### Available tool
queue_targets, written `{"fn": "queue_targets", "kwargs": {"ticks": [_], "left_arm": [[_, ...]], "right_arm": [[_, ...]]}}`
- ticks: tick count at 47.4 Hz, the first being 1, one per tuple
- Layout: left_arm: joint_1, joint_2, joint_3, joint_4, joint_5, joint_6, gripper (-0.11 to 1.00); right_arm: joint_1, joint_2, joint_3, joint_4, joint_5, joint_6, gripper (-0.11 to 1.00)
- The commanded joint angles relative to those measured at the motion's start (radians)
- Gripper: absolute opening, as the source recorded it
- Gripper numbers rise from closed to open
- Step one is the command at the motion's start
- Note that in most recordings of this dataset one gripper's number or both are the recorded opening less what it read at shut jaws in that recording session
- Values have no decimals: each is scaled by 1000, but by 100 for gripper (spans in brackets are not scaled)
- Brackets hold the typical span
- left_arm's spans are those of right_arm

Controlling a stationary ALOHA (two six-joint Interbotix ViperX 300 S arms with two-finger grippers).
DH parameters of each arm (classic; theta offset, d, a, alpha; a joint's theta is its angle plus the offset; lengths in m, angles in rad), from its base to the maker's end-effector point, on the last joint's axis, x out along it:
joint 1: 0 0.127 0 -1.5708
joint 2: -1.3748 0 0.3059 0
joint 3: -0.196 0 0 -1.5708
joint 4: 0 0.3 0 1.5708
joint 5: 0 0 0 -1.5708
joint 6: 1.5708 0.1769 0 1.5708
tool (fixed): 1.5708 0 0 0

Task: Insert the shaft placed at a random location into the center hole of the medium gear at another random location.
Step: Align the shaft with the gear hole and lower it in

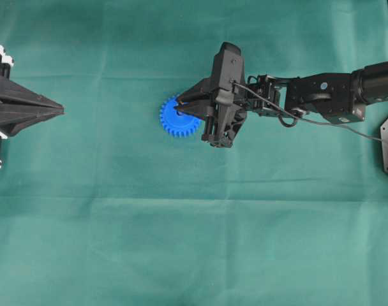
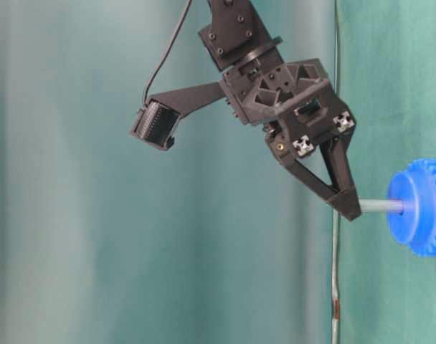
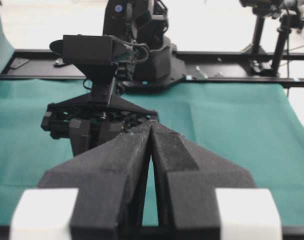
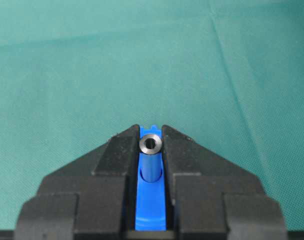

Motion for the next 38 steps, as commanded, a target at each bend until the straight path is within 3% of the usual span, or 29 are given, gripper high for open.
{"fn": "queue_targets", "kwargs": {"ticks": [1, 38], "left_arm": [[-2, 8, -20, 3, -5, 0, 0], [-2, 8, -18, 3, 0, 0, 0]], "right_arm": [[3, -8, -9, 3, -17, 6, 13], [17, 54, -26, 3, -18, 8, 13]]}}
